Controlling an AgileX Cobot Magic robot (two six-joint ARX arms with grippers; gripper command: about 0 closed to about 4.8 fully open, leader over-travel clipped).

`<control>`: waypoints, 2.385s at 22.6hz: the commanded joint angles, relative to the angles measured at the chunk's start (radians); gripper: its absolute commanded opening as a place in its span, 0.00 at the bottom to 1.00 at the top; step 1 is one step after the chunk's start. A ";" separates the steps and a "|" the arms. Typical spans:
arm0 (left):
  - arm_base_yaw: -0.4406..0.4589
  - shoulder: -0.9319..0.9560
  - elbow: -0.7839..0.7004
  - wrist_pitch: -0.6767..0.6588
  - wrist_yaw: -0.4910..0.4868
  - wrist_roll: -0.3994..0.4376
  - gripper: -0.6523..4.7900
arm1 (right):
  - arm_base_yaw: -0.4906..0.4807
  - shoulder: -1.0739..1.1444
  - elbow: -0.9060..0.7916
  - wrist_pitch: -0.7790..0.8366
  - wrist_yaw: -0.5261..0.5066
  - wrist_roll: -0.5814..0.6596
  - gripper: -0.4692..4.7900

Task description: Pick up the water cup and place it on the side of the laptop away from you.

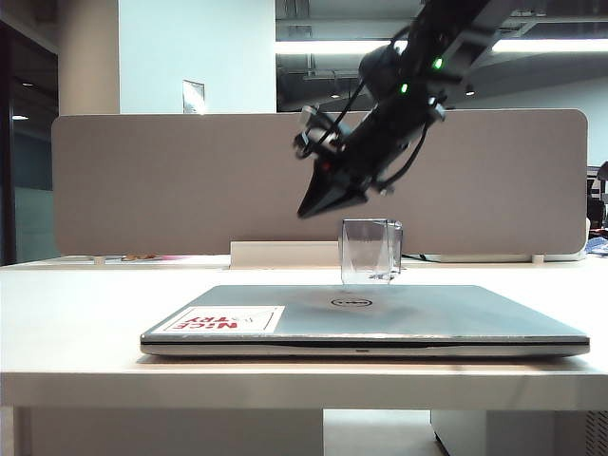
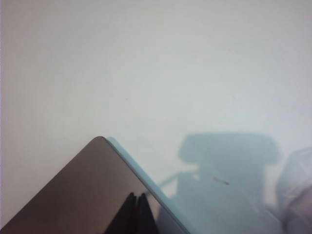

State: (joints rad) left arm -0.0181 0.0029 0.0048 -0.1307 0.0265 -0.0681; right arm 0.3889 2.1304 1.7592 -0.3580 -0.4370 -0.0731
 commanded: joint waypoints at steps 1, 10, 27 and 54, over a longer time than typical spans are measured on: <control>-0.001 0.001 0.003 0.013 0.004 0.000 0.11 | -0.013 -0.092 0.003 -0.042 0.096 -0.076 0.08; -0.001 0.001 0.003 0.013 0.004 0.000 0.11 | -0.164 -0.328 -0.006 -0.147 0.105 -0.085 0.08; -0.001 0.001 0.003 0.013 0.004 0.000 0.11 | -0.418 -0.896 -0.743 0.088 0.102 -0.008 0.08; -0.001 0.001 0.003 0.012 0.004 0.001 0.11 | -0.404 -1.965 -1.617 0.296 0.233 0.249 0.08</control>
State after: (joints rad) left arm -0.0181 0.0036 0.0048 -0.1307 0.0265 -0.0681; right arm -0.0174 0.1818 0.1539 -0.0788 -0.2028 0.1566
